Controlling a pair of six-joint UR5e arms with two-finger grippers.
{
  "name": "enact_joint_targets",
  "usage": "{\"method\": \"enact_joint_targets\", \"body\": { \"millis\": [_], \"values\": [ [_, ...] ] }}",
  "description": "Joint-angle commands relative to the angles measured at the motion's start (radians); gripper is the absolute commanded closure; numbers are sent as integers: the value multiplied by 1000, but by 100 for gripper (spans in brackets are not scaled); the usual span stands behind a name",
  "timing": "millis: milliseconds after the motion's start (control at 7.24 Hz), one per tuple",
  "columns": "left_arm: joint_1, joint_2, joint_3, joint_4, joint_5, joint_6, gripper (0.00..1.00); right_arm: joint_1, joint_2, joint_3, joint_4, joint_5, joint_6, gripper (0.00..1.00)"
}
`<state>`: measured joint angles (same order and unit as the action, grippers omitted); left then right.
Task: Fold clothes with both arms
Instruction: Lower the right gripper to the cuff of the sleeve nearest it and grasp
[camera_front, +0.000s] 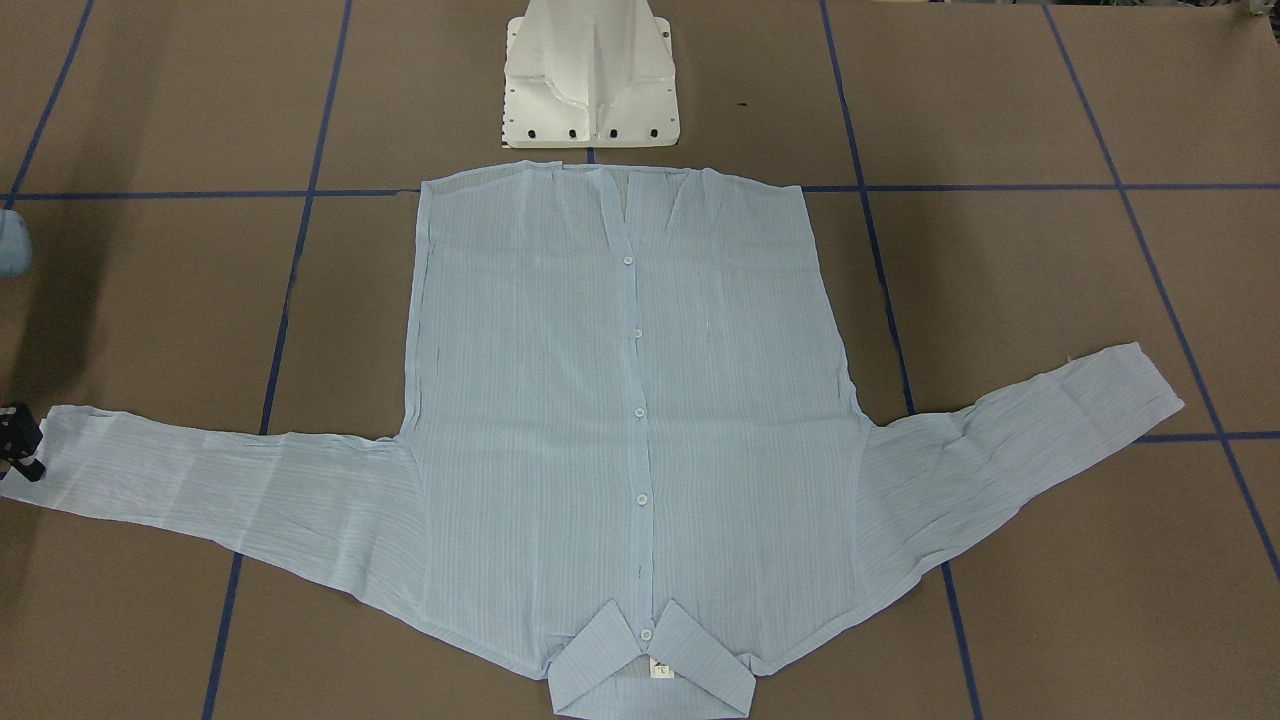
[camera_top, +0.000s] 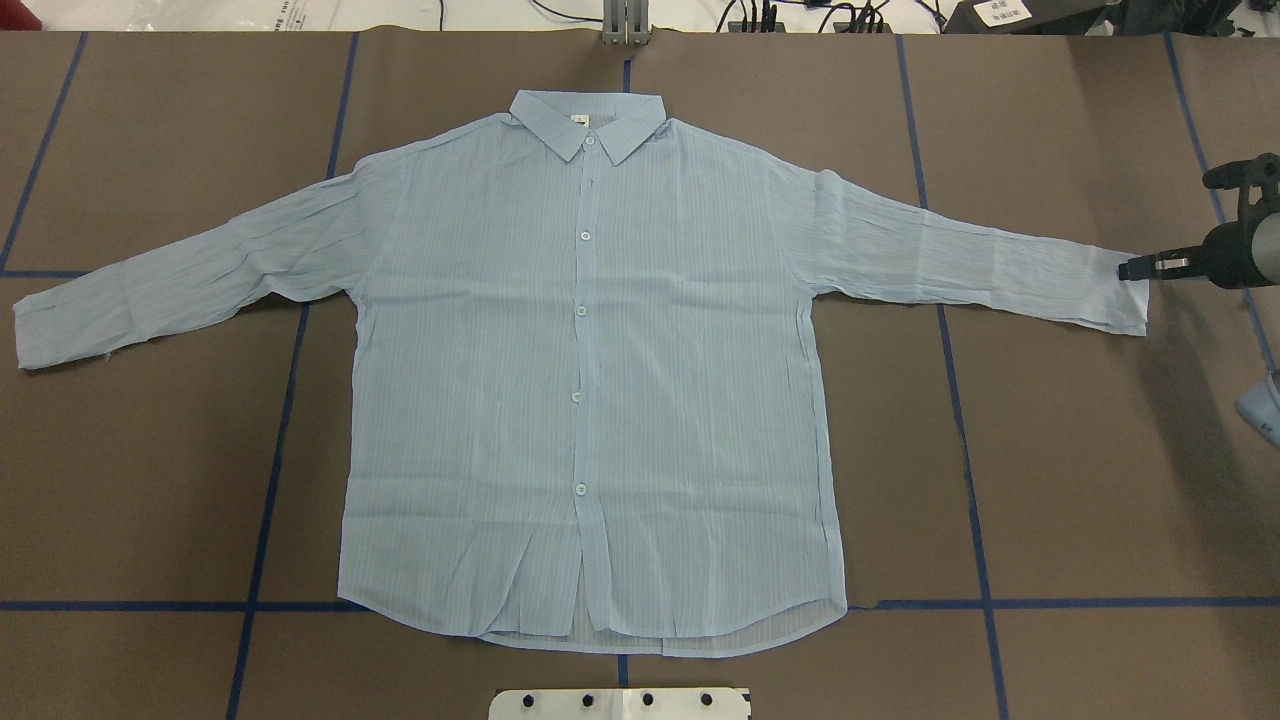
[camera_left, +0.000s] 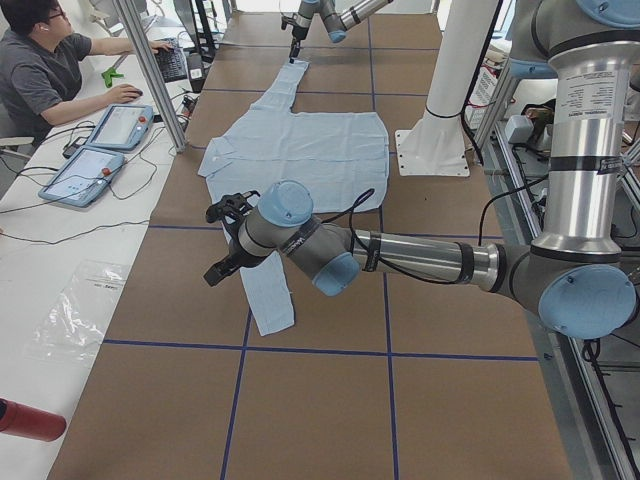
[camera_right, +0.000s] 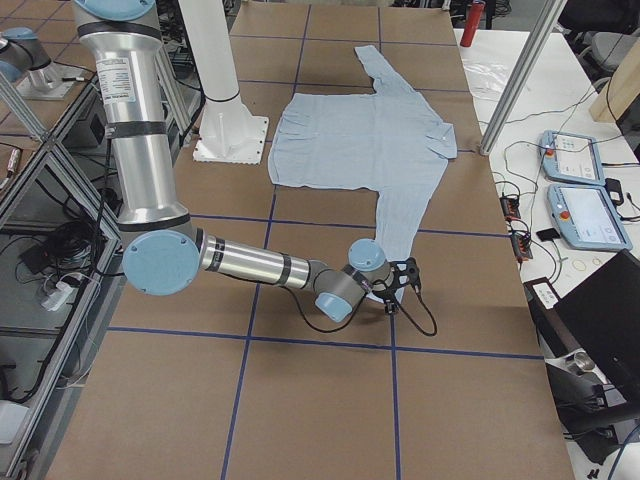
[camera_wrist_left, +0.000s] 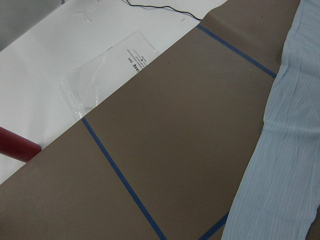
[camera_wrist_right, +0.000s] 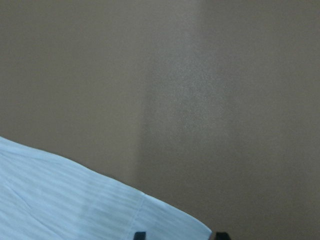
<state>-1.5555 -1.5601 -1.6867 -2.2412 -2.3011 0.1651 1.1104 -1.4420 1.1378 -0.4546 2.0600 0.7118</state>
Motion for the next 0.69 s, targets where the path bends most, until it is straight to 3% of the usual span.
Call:
{"method": "enact_joint_targets", "body": {
  "millis": [0, 138, 552],
  "values": [
    [0, 0, 1, -1, 0, 1, 0, -1, 2, 0, -4, 0, -2, 86],
    [0, 0, 1, 0, 0, 1, 0, -1, 2, 3, -4, 0, -3, 100],
    [0, 0, 2, -1, 0, 1, 0, 2, 9, 20, 0, 8, 0, 100]
  ]
}}
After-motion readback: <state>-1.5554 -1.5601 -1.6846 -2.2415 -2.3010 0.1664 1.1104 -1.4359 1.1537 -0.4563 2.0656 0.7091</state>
